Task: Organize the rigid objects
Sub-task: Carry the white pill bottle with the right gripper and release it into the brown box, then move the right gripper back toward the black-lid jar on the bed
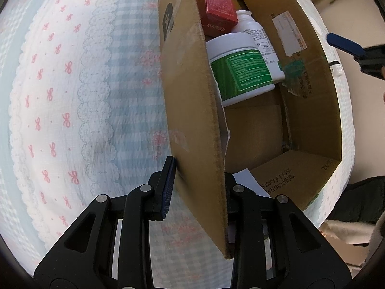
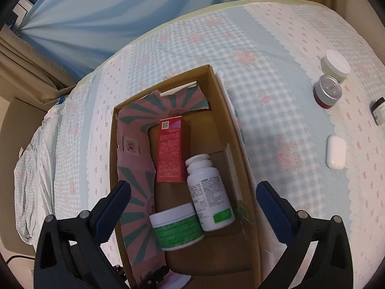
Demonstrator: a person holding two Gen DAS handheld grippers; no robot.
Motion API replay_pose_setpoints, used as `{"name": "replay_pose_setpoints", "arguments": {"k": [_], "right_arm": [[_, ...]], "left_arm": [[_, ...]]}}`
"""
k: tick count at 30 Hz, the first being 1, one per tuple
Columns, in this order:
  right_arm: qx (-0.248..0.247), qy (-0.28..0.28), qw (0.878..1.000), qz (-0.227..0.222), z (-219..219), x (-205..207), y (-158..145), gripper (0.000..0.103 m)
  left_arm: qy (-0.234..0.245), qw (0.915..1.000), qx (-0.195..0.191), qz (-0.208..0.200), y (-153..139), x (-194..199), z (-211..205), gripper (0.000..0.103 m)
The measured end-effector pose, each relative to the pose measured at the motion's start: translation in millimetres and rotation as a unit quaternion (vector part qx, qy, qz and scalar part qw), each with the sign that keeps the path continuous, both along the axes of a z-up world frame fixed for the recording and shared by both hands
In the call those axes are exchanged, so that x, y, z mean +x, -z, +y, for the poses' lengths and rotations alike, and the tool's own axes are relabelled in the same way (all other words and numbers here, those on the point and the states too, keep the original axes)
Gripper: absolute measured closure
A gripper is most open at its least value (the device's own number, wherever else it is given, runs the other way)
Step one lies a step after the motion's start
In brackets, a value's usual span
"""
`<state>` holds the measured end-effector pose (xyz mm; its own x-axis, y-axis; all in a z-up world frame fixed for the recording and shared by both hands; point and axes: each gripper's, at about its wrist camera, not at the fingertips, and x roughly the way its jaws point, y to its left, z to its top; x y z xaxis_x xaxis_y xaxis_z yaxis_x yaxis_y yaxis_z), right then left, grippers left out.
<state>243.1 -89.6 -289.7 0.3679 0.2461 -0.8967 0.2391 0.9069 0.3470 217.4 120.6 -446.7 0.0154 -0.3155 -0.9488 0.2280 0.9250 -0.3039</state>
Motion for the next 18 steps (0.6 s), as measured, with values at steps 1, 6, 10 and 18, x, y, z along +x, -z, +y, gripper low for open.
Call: {"name": "replay_pose_setpoints", "arguments": {"k": [1, 6, 10, 18], "right_arm": [[0.002, -0.001, 1.000, 0.002, -0.9, -1.0, -3.7, 0.000], [0.012, 0.001, 1.000, 0.001, -7.3, -8.2, -31.8, 0.000], [0.062, 0.024, 0.998, -0.004, -22.2, -17.1, -46.8, 0.000], [0.033, 0.044, 0.998, -0.004, -81.1, -42.3, -75.5, 0.000]], "left_arm": [[-0.001, 1.0000, -0.002, 0.001, 0.1, 0.5, 1.6, 0.077], [-0.003, 1.0000, -0.004, 0.002, -2.0, 2.6, 6.0, 0.077], [-0.010, 0.9999, -0.005, 0.000, -5.3, 3.7, 8.5, 0.077], [0.001, 0.9996, 0.025, -0.015, -12.6, -1.9, -0.5, 0.077]]}}
